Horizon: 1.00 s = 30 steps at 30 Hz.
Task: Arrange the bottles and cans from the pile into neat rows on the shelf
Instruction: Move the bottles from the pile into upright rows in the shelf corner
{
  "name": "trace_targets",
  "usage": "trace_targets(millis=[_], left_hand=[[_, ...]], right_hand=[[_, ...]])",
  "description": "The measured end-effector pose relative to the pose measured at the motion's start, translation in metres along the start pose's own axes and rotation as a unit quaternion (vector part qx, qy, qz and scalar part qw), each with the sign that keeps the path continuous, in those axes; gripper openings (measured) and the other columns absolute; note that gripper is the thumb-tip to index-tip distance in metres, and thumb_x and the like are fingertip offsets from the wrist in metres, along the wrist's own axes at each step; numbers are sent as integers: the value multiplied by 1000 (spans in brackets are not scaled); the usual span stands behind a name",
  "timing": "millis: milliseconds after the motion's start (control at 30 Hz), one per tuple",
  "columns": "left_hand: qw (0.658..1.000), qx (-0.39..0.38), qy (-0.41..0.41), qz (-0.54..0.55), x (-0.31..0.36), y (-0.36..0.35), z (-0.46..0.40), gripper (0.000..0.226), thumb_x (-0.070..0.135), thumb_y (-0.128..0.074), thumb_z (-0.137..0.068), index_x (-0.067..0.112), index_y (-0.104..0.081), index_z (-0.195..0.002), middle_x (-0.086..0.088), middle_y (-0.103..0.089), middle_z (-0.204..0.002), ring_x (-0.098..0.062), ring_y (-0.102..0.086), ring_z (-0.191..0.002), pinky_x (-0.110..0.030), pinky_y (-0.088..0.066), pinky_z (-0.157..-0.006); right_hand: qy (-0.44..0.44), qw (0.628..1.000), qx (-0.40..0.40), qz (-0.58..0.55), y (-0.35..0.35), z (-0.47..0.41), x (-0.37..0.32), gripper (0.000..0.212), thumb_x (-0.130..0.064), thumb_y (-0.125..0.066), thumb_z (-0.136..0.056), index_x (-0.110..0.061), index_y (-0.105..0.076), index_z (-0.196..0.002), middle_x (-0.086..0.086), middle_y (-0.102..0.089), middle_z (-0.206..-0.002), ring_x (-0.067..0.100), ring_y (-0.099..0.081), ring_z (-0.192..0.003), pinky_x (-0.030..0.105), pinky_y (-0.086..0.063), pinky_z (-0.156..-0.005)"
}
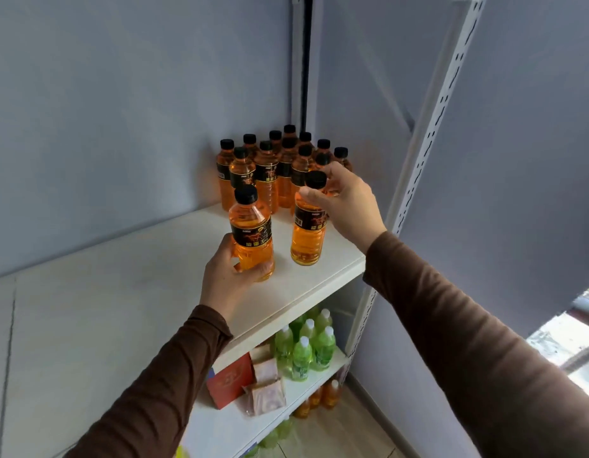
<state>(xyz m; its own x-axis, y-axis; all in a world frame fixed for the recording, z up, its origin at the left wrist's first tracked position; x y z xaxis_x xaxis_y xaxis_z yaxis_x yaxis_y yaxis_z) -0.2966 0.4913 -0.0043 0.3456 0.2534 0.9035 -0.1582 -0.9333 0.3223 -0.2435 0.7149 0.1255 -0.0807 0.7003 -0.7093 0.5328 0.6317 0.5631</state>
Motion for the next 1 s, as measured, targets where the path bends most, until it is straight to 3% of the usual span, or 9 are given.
trace_targets(millis=[167,233,433,667,1000], left_hand=[[999,30,32,5,-19,-10,-29,56,47,-83,-68,53,-53,-114,31,-64,-112,7,-57,-109,-24,-47,-87],[998,50,45,-7,-27,-14,-41,55,39,-86,-70,52,-54,-113,29,-65,-112,6,-58,-108,-24,-47,-87],[989,107,83,-56,-38,-26,-71,64,37,-87,-71,31,-54,-126,9,-64,-124,-14,-59,-114,-42,-50,-99],[980,139,129,-57,-45,-41,-94,68,34,-85,-75,34,-48,-131,7,-59,-132,-19,-56,-121,-47,-47,-104],[979,137,142,-55,-60,-51,-120,69,36,-84,-76,31,-46,-134,5,-57,-136,-20,-55,-125,-47,-46,-106]], right_hand=[[73,994,-48,58,-26,-71,-5,40,-57,-68,-82,-29,-58,-108,-12,-63,-94,9,-61,-82,28,-55,-68],[103,987,-79,92,-38,-95,-6,38,-57,-69,-81,-27,-58,-103,-12,-61,-87,9,-59,-76,25,-52,-63],[163,957,-172,165,-78,-146,-2,47,-51,-69,-83,-14,-61,-110,4,-66,-97,22,-63,-85,42,-57,-79],[192,927,-219,235,-102,-175,6,51,-49,-68,-84,-10,-60,-117,10,-66,-109,29,-63,-97,40,-54,-80],[179,927,-220,244,-109,-189,15,56,-50,-70,-83,-11,-59,-123,10,-65,-114,28,-64,-101,38,-52,-82]])
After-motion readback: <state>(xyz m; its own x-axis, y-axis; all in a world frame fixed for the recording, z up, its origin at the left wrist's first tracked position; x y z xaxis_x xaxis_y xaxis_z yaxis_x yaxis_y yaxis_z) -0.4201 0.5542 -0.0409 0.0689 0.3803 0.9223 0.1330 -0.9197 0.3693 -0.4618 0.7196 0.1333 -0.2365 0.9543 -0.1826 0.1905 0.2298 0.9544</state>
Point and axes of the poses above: each hand's wrist, its own z-axis away from the middle knuckle, its own y-axis out of the back of the hand, x = y × z, the point moved 8 cm from there along -z, towards the middle knuckle
